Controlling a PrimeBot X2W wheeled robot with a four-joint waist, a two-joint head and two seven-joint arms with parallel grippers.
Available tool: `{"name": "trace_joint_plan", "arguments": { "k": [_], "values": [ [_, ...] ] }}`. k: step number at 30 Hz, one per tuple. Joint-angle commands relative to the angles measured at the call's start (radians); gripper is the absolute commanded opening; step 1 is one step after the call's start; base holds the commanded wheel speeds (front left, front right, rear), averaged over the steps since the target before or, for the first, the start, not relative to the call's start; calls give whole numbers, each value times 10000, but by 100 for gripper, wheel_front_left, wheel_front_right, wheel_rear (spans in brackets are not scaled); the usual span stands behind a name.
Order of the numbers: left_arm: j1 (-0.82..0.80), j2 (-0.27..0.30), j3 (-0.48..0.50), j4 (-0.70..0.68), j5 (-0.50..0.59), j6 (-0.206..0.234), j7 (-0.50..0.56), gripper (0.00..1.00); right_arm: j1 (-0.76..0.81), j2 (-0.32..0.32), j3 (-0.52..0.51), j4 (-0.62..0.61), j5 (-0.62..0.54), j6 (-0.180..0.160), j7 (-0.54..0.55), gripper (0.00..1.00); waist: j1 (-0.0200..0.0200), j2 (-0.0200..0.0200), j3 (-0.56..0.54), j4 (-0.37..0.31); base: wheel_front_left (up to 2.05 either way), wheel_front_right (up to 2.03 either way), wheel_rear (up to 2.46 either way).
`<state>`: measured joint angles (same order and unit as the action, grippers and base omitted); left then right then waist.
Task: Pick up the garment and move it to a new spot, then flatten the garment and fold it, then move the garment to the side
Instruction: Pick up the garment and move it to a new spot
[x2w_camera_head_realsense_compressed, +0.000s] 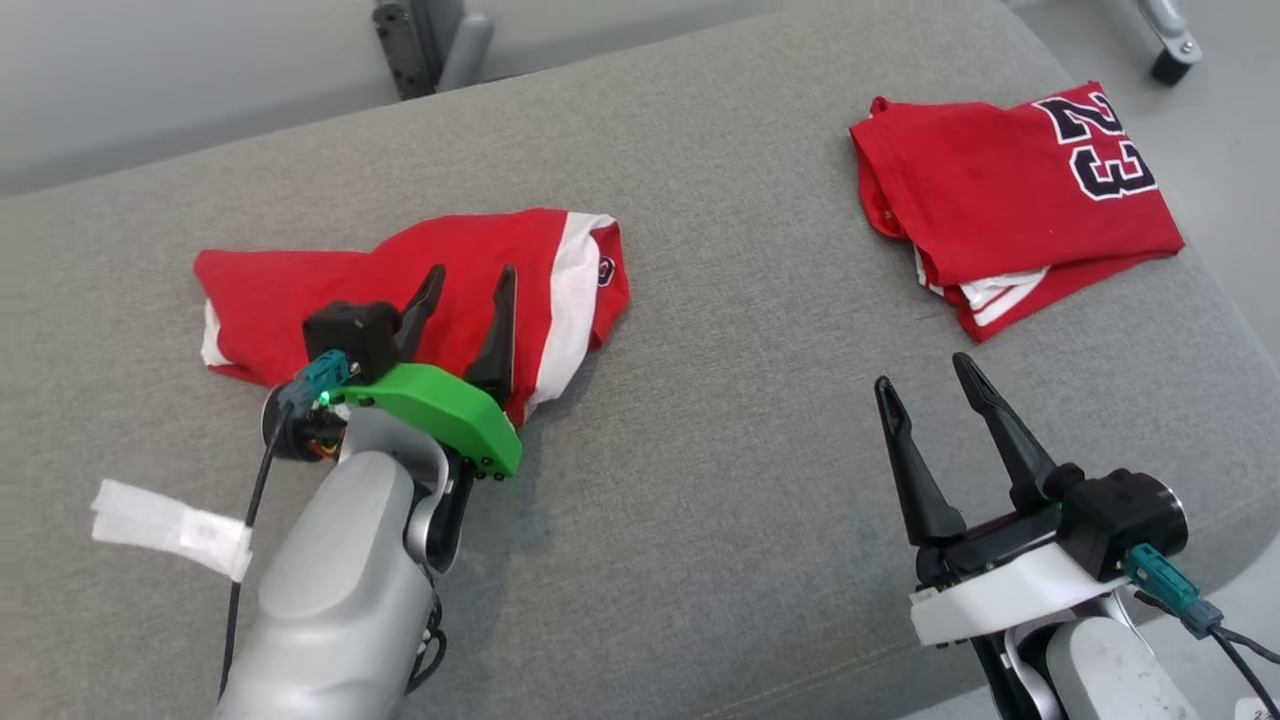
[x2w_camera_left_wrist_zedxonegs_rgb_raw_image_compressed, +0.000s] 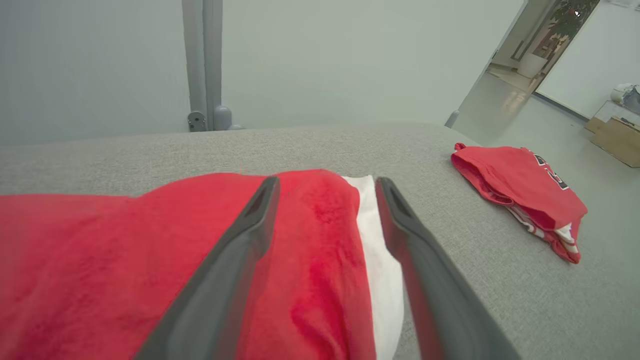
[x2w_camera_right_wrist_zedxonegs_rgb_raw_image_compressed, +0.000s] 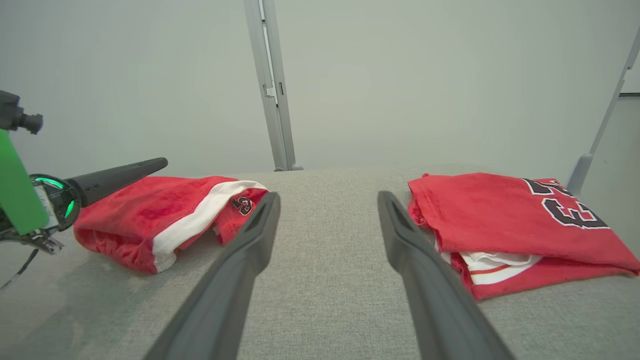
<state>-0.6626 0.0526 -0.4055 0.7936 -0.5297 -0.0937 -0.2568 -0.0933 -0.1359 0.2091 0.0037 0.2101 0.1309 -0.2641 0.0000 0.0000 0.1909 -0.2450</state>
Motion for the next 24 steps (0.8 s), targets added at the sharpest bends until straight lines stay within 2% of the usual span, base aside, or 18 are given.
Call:
{"name": "trace_joint_plan", "arguments": {
  "k": [1,13,17,24],
  "values": [
    [381,3,93,-247,-140,115,-65,100,132,-28,-16,31,61,-6,4,100,0,0,-806,889,0,0,0],
    [4354,-12,1677,-4777,1066,1551,-78,100,717,101,-113,107,184,-6,4,100,0,0,-1767,2465,0,0,0],
    [5807,-10,2118,-5979,1285,1831,-79,100,856,110,-30,117,56,-6,4,100,0,0,-2007,2756,0,0,0],
    [7324,-10,2216,-6943,1719,1941,-80,100,1369,177,-297,95,-42,-6,4,100,0,0,-2507,3100,0,0,0]
  ]
}}
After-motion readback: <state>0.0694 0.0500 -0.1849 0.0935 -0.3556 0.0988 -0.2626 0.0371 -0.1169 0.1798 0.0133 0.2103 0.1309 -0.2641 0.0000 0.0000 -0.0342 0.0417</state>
